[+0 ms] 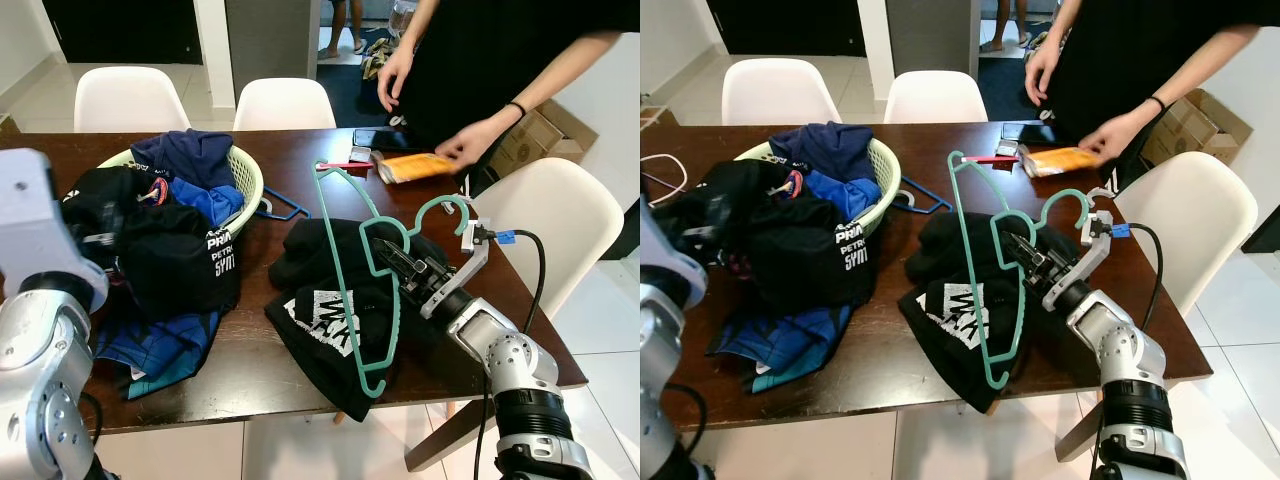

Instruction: Hang hanger

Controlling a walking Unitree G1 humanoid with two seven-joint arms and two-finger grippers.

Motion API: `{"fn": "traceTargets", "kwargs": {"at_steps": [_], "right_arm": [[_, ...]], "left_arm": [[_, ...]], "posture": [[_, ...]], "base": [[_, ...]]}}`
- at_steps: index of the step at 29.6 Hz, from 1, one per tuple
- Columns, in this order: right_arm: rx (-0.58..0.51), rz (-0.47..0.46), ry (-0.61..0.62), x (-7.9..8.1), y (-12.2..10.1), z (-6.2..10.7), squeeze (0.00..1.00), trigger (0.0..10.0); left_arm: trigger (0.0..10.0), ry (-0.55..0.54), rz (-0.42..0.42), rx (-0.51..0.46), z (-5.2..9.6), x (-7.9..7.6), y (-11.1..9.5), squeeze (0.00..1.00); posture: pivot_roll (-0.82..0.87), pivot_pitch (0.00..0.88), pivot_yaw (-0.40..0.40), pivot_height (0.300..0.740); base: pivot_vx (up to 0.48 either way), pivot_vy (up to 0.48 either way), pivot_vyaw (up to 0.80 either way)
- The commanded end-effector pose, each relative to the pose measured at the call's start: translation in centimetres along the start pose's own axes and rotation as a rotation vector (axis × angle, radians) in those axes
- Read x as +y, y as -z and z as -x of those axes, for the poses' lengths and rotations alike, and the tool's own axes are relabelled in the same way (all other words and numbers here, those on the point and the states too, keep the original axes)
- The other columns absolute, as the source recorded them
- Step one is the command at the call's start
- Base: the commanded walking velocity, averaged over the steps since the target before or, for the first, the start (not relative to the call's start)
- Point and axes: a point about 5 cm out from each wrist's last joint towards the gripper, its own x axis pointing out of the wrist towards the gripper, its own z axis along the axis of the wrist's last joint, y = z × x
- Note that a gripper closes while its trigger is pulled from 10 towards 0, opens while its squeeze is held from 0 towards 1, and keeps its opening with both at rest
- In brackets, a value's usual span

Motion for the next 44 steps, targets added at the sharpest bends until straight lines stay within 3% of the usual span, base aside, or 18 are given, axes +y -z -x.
{"fn": "traceTargets", "kwargs": {"at_steps": [1, 7, 9, 10, 11, 12, 15, 18, 22, 23, 24, 25, 26, 27, 29, 32, 40, 44], "right_arm": [[0.002, 0.000, 0.001, 0.0, -0.1, 0.1, 0.00, 10.0], [0.005, 0.000, 0.002, 0.0, 0.0, 0.0, 0.00, 10.0], [0.004, 0.001, 0.002, 0.0, 0.0, 0.0, 0.00, 10.0], [0.003, 0.000, 0.002, 0.0, 0.0, 0.0, 0.00, 10.0], [0.003, 0.000, 0.002, 0.0, 0.0, 0.0, 0.00, 10.0], [0.004, -0.001, 0.002, 0.0, 0.1, 0.1, 0.00, 10.0], [0.004, -0.002, 0.002, -0.1, 0.1, 0.1, 0.00, 10.0], [0.007, -0.004, 0.002, -0.1, 0.2, 0.0, 0.00, 10.0], [0.009, -0.004, 0.002, -0.1, 0.2, 0.0, 0.00, 10.0], [0.011, -0.003, 0.002, -0.1, 0.2, -0.1, 0.00, 10.0], [0.011, -0.003, 0.002, -0.1, 0.2, -0.1, 0.00, 10.0], [0.012, -0.003, 0.003, -0.1, 0.2, -0.1, 0.00, 10.0], [0.012, -0.003, 0.003, -0.1, 0.2, -0.1, 0.00, 10.0], [0.013, -0.003, 0.004, -0.2, 0.2, -0.1, 0.00, 10.0], [0.013, -0.003, 0.004, -0.2, 0.2, -0.1, 0.00, 10.0], [0.013, 0.000, 0.006, -0.2, 0.1, -0.1, 0.00, 10.0], [0.020, 0.013, 0.010, -0.1, 0.1, 0.0, 0.00, 10.0], [0.026, 0.019, 0.016, -0.2, -0.1, 0.2, 0.00, 10.0]], "left_arm": [[10.0, 0.080, -0.012, 0.003, -0.2, -0.5, -0.3, 1.00], [10.0, 0.341, -0.082, -0.027, -0.6, -1.2, -2.0, 1.00], [10.0, 0.567, -0.193, -0.010, 0.0, -1.2, -3.1, 1.00], [10.0, 0.665, -0.256, 0.008, 0.6, -1.1, -3.4, 0.47], [10.0, 0.665, -0.256, 0.008, 0.6, -1.1, -3.4, 0.47], [10.0, 0.799, -0.378, 0.030, 1.5, -0.8, -3.7, 0.00], [10.0, 0.936, -0.508, 0.070, 2.4, -0.5, -3.9, 0.00], [10.0, 1.081, -0.797, 0.272, 2.6, 2.4, -3.8, 0.00], [10.0, 1.127, -0.908, 0.377, 2.3, 3.6, -3.7, 0.00], [10.0, 1.101, -1.113, 0.484, 1.0, 5.3, -3.5, 0.00], [10.0, 1.101, -1.113, 0.484, 1.0, 5.3, -3.5, 0.00], [10.0, 1.027, -1.326, 0.577, -0.7, 6.8, -3.5, 0.00], [10.0, 1.027, -1.326, 0.577, -0.7, 6.8, -3.5, 0.00], [10.0, 0.974, -1.540, 0.627, -2.1, 7.9, -3.6, 0.00], [10.0, 0.974, -1.540, 0.627, -2.1, 7.9, -3.6, 0.00], [10.0, 0.990, -1.758, 0.521, -3.8, 7.3, -4.2, 0.00], [10.0, 1.280, -1.698, 0.210, -5.1, 2.8, -2.7, 0.00], [10.0, 1.466, -1.519, 0.068, -5.6, 0.8, -1.7, 0.00]], "posture": [[0.17, 0.151, -0.031, 0.740], [0.16, 0.147, -0.031, 0.740], [0.16, 0.140, -0.028, 0.740], [0.16, 0.138, -0.028, 0.740], [0.16, 0.138, -0.028, 0.740], [0.17, 0.133, -0.029, 0.740], [0.17, 0.133, -0.029, 0.740], [0.17, 0.121, -0.032, 0.740], [0.17, 0.119, -0.034, 0.740], [0.17, 0.116, -0.039, 0.740], [0.17, 0.116, -0.039, 0.740], [0.17, 0.115, -0.045, 0.740], [0.17, 0.115, -0.045, 0.740], [0.17, 0.115, -0.048, 0.740], [0.17, 0.115, -0.048, 0.740], [0.16, 0.113, -0.049, 0.740], [0.14, 0.119, -0.055, 0.740], [0.12, 0.128, -0.056, 0.740]], "base": [[0.000, 0.000, 0.00], [0.000, 0.000, 0.00], [0.000, 0.000, 0.00], [0.000, 0.000, 0.00], [0.000, 0.000, 0.00], [0.000, 0.000, 0.00], [0.000, 0.000, 0.00], [0.000, 0.000, 0.00], [0.000, 0.000, 0.00], [0.000, 0.000, 0.00], [0.000, 0.000, 0.00], [0.000, 0.000, 0.00], [0.000, 0.000, 0.00], [0.000, 0.000, 0.00], [0.000, 0.000, 0.00], [0.000, 0.000, 0.00], [0.000, 0.000, 0.00], [0.000, 0.000, 0.00]]}}
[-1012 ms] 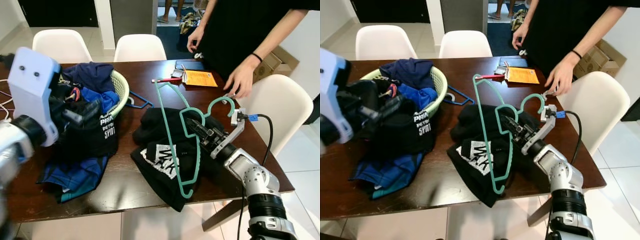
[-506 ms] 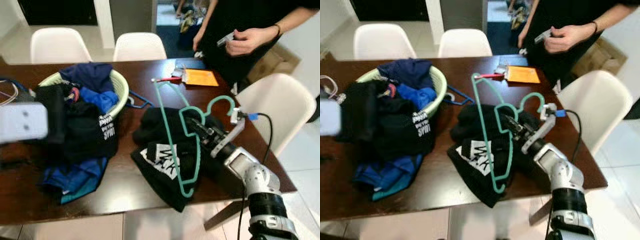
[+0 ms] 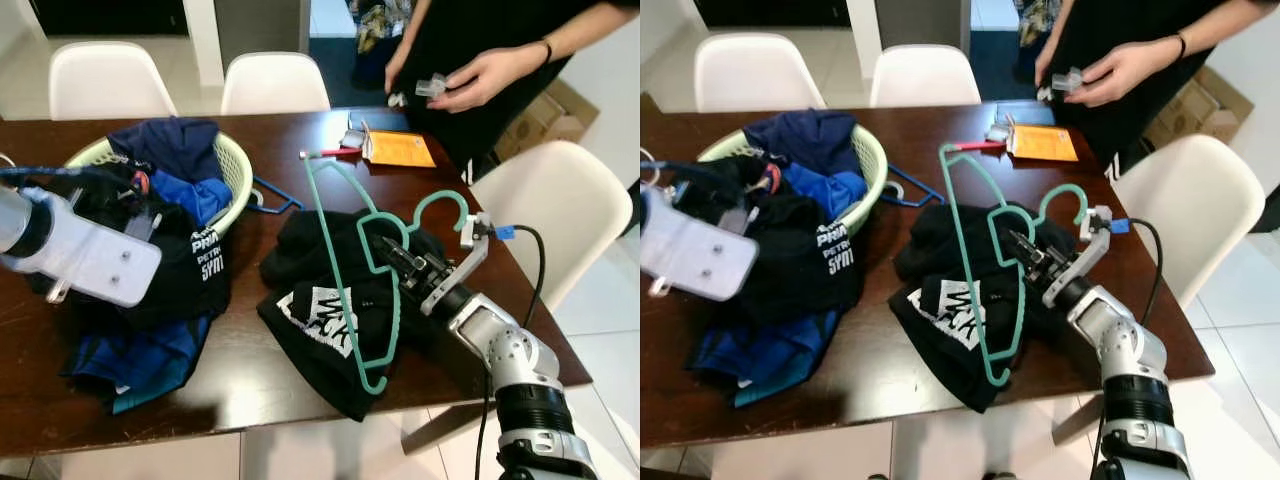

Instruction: Hang hanger

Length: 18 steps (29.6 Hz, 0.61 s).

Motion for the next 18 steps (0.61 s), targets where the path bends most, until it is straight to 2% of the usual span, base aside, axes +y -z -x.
{"fn": "traceTargets", "kwargs": {"at_steps": [1, 4, 5, 6, 7, 8, 9, 10, 11, 12, 13, 14, 15, 16, 17, 18], "right_arm": [[0.018, 0.003, 0.030, -0.4, 0.2, 0.5, 0.00, 10.0], [0.019, 0.004, 0.031, -0.4, 0.2, 0.5, 0.00, 10.0], [0.022, 0.007, 0.035, -0.4, 0.2, 0.6, 0.00, 10.0], [0.022, 0.007, 0.035, -0.4, 0.2, 0.6, 0.00, 10.0], [0.023, 0.010, 0.038, -0.5, 0.1, 0.7, 0.00, 10.0], [0.023, 0.010, 0.038, -0.5, 0.1, 0.7, 0.00, 10.0], [0.024, 0.013, 0.040, -0.5, 0.0, 0.7, 0.00, 10.0], [0.024, 0.013, 0.040, -0.5, 0.0, 0.7, 0.00, 10.0], [0.026, 0.015, 0.043, -0.5, 0.0, 0.7, 0.00, 10.0], [0.026, 0.015, 0.043, -0.5, 0.0, 0.7, 0.00, 10.0], [0.028, 0.016, 0.044, -0.5, 0.0, 0.7, 0.00, 10.0], [0.028, 0.016, 0.044, -0.5, 0.0, 0.7, 0.00, 10.0], [0.029, 0.016, 0.045, -0.6, 0.0, 0.7, 0.00, 10.0], [0.031, 0.017, 0.045, -0.6, 0.0, 0.7, 0.00, 10.0], [0.033, 0.017, 0.045, -0.6, 0.0, 0.7, 0.00, 10.0], [0.033, 0.017, 0.045, -0.6, 0.0, 0.7, 0.00, 10.0]], "left_arm": [[10.0, 0.029, 0.014, -0.076, -0.3, -0.1, -0.3, 0.00], [10.0, 0.034, 0.010, -0.094, -0.5, 0.1, -0.2, 0.00], [10.0, 0.086, 0.029, -0.101, -0.4, -0.2, 0.0, 0.00], [10.0, 0.086, 0.029, -0.101, -0.4, -0.2, 0.0, 0.00], [10.0, 0.150, 0.040, -0.090, -0.2, -0.3, 0.4, 0.00], [10.0, 0.150, 0.040, -0.090, -0.2, -0.3, 0.4, 0.00], [10.0, 0.205, 0.046, -0.049, 0.4, -0.1, 1.1, 0.00], [10.0, 0.205, 0.046, -0.049, 0.4, -0.1, 1.1, 0.00], [10.0, 0.237, 0.056, -0.005, 1.3, 0.2, 1.7, 0.00], [10.0, 0.237, 0.056, -0.005, 1.3, 0.2, 1.7, 0.00], [10.0, 0.261, 0.063, 0.041, 2.1, 0.3, 2.2, 0.00], [10.0, 0.261, 0.063, 0.041, 2.1, 0.3, 2.2, 0.00], [10.0, 0.279, 0.064, 0.077, 2.7, 0.4, 2.6, 0.00], [10.0, 0.288, 0.056, 0.101, 3.0, 0.5, 2.9, 0.00], [10.0, 0.307, -0.005, 0.195, 3.3, 0.9, 3.6, 0.00], [10.0, 0.307, -0.005, 0.195, 3.3, 0.9, 3.6, 0.00]], "posture": [[0.12, 0.128, -0.056, 0.740], [0.12, 0.128, -0.056, 0.740], [0.10, 0.133, -0.055, 0.740], [0.10, 0.133, -0.055, 0.740], [0.10, 0.137, -0.057, 0.740], [0.10, 0.137, -0.057, 0.740], [0.10, 0.138, -0.058, 0.740], [0.10, 0.138, -0.058, 0.740], [0.10, 0.138, -0.060, 0.740], [0.10, 0.138, -0.060, 0.740], [0.10, 0.137, -0.062, 0.740], [0.10, 0.137, -0.062, 0.740], [0.10, 0.139, -0.065, 0.740], [0.10, 0.140, -0.067, 0.740], [0.10, 0.141, -0.070, 0.740], [0.10, 0.141, -0.070, 0.740]], "base": [[0.000, 0.000, 0.00], [0.000, 0.000, 0.00], [0.000, 0.000, 0.00], [0.000, 0.000, 0.00], [0.000, 0.000, 0.00], [0.000, 0.000, 0.00], [0.000, 0.000, 0.00], [0.000, 0.000, 0.00], [0.000, 0.000, 0.00], [0.000, 0.000, 0.00], [0.000, 0.000, 0.00], [0.000, 0.000, 0.00], [0.000, 0.000, 0.00], [0.000, 0.000, 0.00], [0.000, 0.000, 0.00], [0.000, 0.000, 0.00]]}}
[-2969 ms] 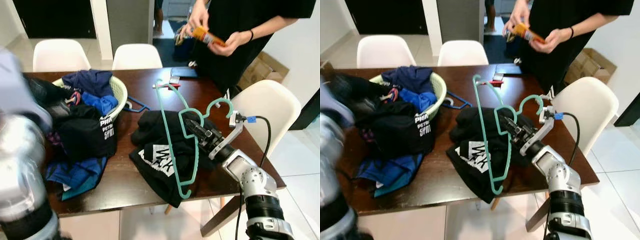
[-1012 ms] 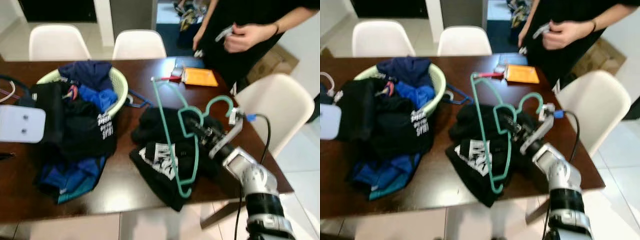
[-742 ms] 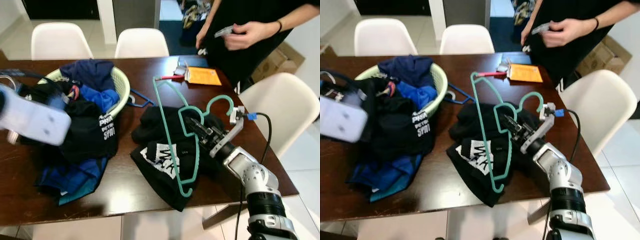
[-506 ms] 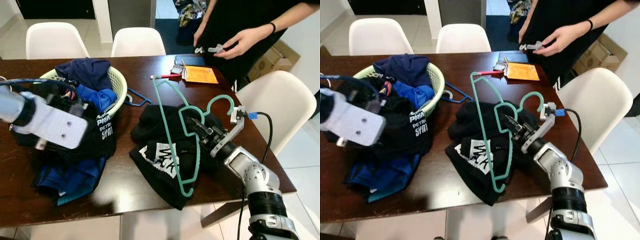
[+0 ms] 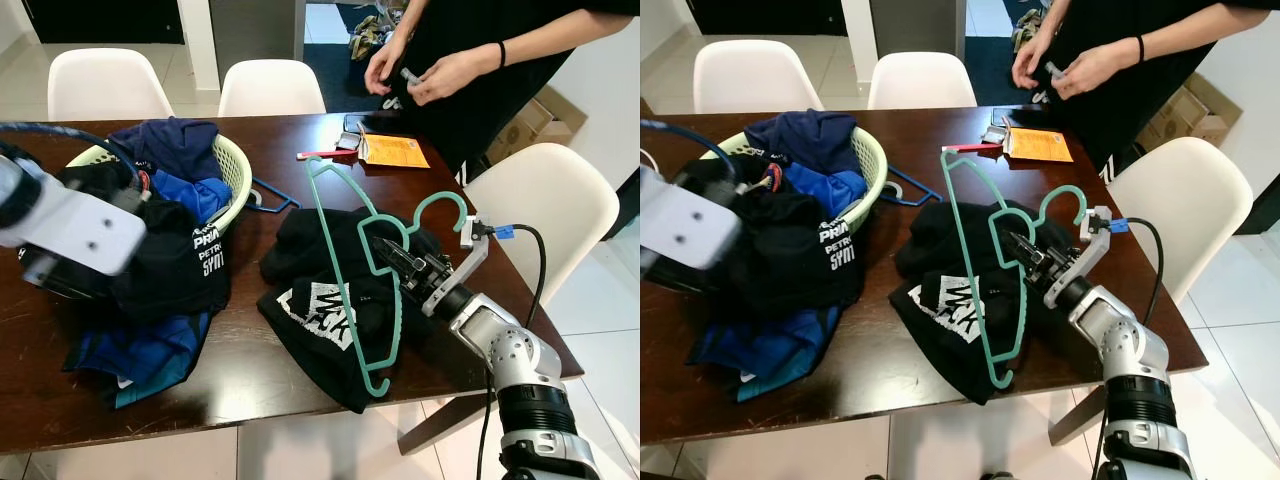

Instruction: Hang hanger

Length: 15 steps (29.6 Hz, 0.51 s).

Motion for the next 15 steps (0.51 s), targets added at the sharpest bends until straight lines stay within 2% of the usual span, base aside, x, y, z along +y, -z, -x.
{"fn": "traceTargets", "kwargs": {"at_steps": [1, 3, 4, 8, 10, 15], "right_arm": [[0.015, 0.002, 0.028, -0.4, 0.1, 0.4, 0.00, 10.0], [0.016, 0.002, 0.028, -0.4, 0.1, 0.4, 0.00, 10.0], [0.016, 0.002, 0.028, -0.4, 0.1, 0.4, 0.00, 10.0], [0.018, 0.003, 0.027, -0.4, 0.2, 0.4, 0.00, 10.0], [0.017, 0.005, 0.029, -0.3, 0.2, 0.5, 0.00, 10.0], [0.013, 0.007, 0.032, -0.3, 0.1, 0.7, 0.00, 10.0]], "left_arm": [[10.0, 0.079, -0.054, 0.120, -0.3, -0.2, 1.0, 0.00], [10.0, 0.123, -0.112, 0.251, -0.1, 0.1, 1.8, 0.00], [10.0, 0.123, -0.112, 0.251, -0.1, 0.1, 1.8, 0.00], [10.0, 0.139, -0.148, 0.205, -1.1, 0.6, 1.1, 0.00], [10.0, 0.158, -0.198, 0.125, -2.4, 0.9, 0.0, 0.00], [10.0, 0.163, -0.257, 0.074, -3.4, 1.8, -0.6, 0.00]], "posture": [[0.10, 0.141, -0.070, 0.740], [0.10, 0.142, -0.073, 0.740], [0.10, 0.142, -0.073, 0.740], [0.09, 0.139, -0.070, 0.740], [0.09, 0.141, -0.064, 0.740], [0.08, 0.147, -0.063, 0.740]], "base": [[0.000, 0.000, 0.00], [0.000, 0.000, 0.00], [0.000, 0.000, 0.00], [0.000, 0.000, 0.00], [0.000, 0.000, 0.00], [0.000, 0.000, 0.00]]}}
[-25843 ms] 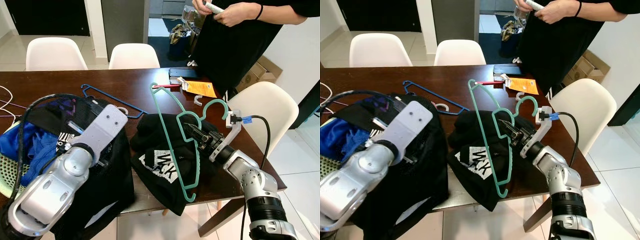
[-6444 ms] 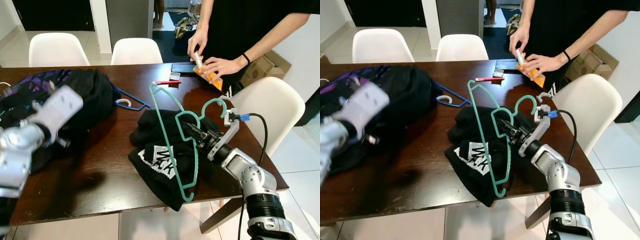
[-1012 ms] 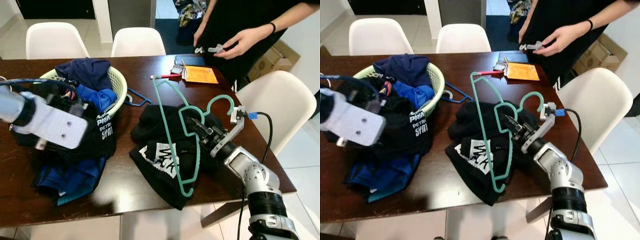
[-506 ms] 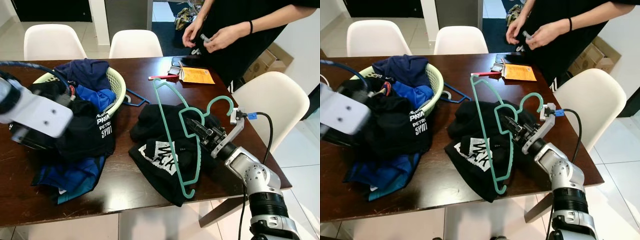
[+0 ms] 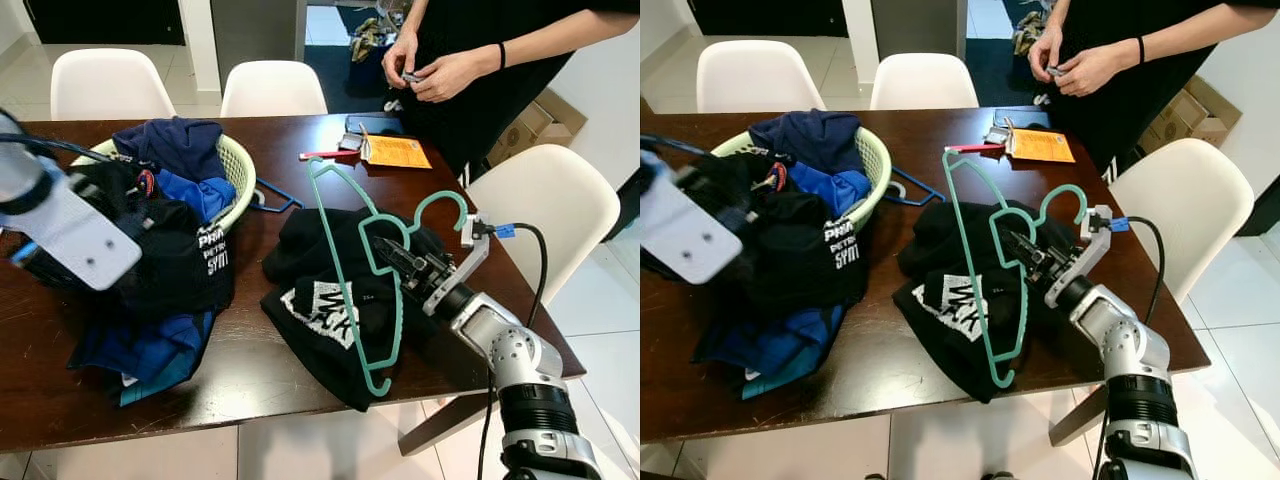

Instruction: Hang hanger

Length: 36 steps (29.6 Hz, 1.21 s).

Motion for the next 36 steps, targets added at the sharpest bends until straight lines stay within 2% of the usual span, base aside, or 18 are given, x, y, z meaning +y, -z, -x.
{"fn": "traceTargets", "kwargs": {"at_steps": [1, 5, 7, 21, 22, 23, 24, 36], "right_arm": [[0.012, 0.000, 0.024, -0.3, 0.1, 0.5, 0.00, 10.0], [0.014, 0.001, 0.025, -0.3, 0.1, 0.7, 0.00, 10.0], [0.016, 0.002, 0.026, -0.2, 0.0, 0.8, 0.00, 10.0], [0.026, 0.004, 0.030, -0.2, 0.1, 0.9, 0.00, 10.0], [0.027, 0.004, 0.030, -0.2, 0.1, 0.9, 0.00, 10.0], [0.027, 0.004, 0.030, -0.2, 0.1, 0.9, 0.00, 10.0], [0.027, 0.003, 0.030, -0.2, 0.1, 0.9, 0.00, 10.0], [0.022, 0.002, 0.029, -0.1, 0.1, 0.8, 0.00, 10.0]], "left_arm": [[10.0, 0.002, -0.023, -0.019, -0.1, 0.4, -0.1, 0.00], [10.0, -0.014, -0.076, -0.027, -0.4, 1.5, -0.3, 0.00], [10.0, -0.006, -0.083, -0.030, -0.6, 1.5, -0.3, 0.00], [9.8, 0.064, -0.103, -0.054, -1.6, 0.6, -0.6, 0.00], [0.4, 0.074, -0.106, -0.052, -1.6, 0.5, -0.5, 0.00], [0.4, 0.074, -0.106, -0.052, -1.6, 0.5, -0.5, 0.00], [0.0, 0.081, -0.104, -0.050, -1.6, 0.3, -0.4, 0.00], [0.0, 0.100, -0.099, -0.045, -1.6, -0.1, -0.2, 0.00]], "posture": [[0.08, 0.147, -0.063, 0.740], [0.07, 0.148, -0.067, 0.740], [0.07, 0.148, -0.068, 0.740], [0.06, 0.146, -0.070, 0.740], [0.07, 0.140, -0.071, 0.740], [0.07, 0.140, -0.071, 0.740], [0.07, 0.140, -0.070, 0.740], [0.07, 0.135, -0.065, 0.740]], "base": [[0.000, 0.000, 0.00], [0.000, 0.000, 0.00], [0.000, 0.000, 0.00], [0.000, 0.000, 0.00], [0.000, 0.000, 0.00], [0.000, 0.000, 0.00], [0.000, 0.000, 0.00], [0.000, 0.000, 0.00]]}}
